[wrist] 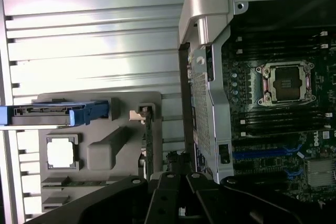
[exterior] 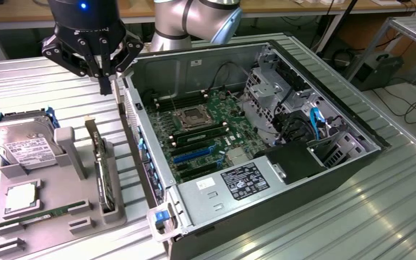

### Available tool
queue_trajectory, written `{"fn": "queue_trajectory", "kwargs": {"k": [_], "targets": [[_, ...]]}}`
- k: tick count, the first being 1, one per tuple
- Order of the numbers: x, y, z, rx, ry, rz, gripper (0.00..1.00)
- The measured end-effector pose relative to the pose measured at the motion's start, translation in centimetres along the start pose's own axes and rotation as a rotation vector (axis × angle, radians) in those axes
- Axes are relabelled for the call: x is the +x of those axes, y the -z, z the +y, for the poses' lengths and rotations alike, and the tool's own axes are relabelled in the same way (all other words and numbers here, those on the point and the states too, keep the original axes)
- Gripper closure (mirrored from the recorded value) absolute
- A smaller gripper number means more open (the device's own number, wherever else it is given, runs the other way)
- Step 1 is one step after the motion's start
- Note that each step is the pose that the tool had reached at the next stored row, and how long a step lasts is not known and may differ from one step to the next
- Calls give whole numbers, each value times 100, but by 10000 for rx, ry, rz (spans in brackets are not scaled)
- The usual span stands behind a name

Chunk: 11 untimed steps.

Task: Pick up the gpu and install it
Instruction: 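Reach for the gpu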

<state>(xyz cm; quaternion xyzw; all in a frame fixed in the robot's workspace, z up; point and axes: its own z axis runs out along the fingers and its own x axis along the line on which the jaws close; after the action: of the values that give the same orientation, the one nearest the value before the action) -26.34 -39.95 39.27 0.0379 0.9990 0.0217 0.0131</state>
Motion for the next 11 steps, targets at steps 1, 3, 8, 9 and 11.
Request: {"fn": "queue_trajectory", "kwargs": {"k": [1, 3, 8, 9, 11], "targets": [[0, 0, -3, 1, 0, 1, 89], [-1, 0, -12, 0, 0, 0, 89], [-2, 0, -31, 1, 0, 0, 89], [-2, 1, -34, 1, -1, 1, 89], [-2, 0, -39, 1, 0, 0, 89]]}}
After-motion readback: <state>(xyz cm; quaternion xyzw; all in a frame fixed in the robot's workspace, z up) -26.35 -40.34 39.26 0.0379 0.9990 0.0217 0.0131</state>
